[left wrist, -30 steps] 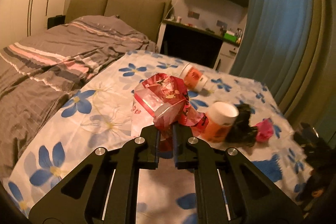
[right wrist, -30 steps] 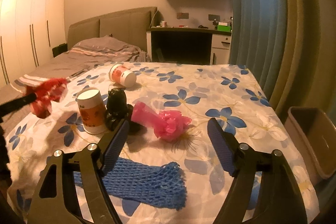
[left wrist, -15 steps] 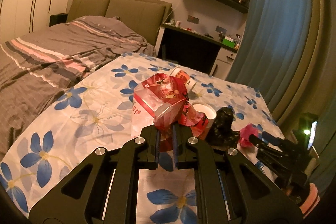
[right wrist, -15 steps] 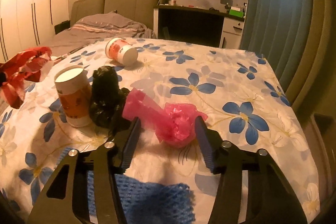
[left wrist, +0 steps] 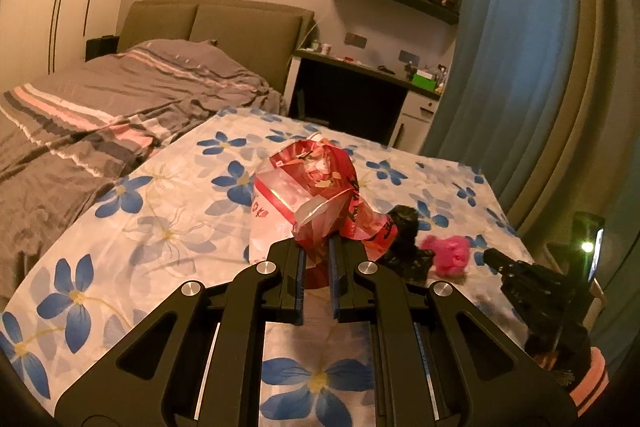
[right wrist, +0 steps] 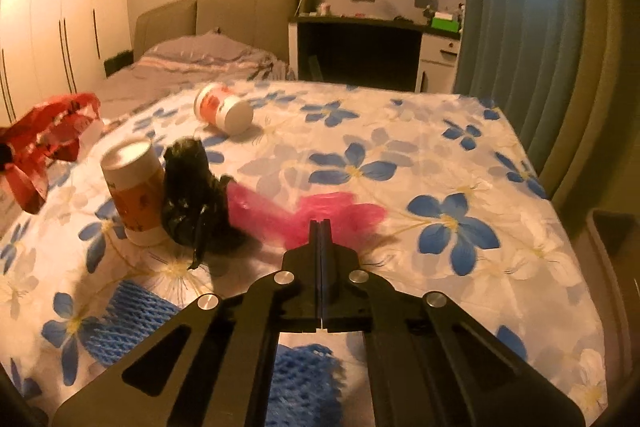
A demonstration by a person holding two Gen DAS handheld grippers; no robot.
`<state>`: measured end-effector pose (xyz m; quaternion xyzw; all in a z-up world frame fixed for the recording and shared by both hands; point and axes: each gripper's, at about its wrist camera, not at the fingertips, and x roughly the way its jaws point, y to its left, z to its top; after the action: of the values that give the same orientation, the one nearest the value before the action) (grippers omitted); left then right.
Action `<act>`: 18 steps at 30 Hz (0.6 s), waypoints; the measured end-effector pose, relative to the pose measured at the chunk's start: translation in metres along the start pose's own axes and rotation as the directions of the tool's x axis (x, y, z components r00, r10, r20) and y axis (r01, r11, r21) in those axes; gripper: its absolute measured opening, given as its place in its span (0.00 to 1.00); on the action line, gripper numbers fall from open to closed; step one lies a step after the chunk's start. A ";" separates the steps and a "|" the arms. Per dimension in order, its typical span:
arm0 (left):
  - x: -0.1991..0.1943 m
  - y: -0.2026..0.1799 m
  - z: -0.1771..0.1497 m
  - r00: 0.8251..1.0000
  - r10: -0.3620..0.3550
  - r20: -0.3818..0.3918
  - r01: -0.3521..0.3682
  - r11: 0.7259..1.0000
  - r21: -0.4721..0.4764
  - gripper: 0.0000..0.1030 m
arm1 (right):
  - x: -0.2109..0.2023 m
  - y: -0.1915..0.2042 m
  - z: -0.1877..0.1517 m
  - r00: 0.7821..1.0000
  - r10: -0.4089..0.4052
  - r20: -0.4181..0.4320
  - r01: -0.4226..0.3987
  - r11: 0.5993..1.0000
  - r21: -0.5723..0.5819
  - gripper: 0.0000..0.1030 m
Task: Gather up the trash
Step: 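Grasp the pink plastic bag with the right tool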
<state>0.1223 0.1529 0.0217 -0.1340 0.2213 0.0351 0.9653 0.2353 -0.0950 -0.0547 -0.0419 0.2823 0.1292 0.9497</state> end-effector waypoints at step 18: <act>-0.003 -0.011 0.004 0.999 0.025 0.025 -0.025 1.000 0.012 0.09 | 0.032 -0.020 0.007 0.997 0.041 -0.069 -0.034 0.995 0.096 0.47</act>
<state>0.1231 0.1435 0.0294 -0.1248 0.2110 0.0476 0.9683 0.2703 -0.1061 -0.0660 0.0038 0.3223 0.1319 0.9374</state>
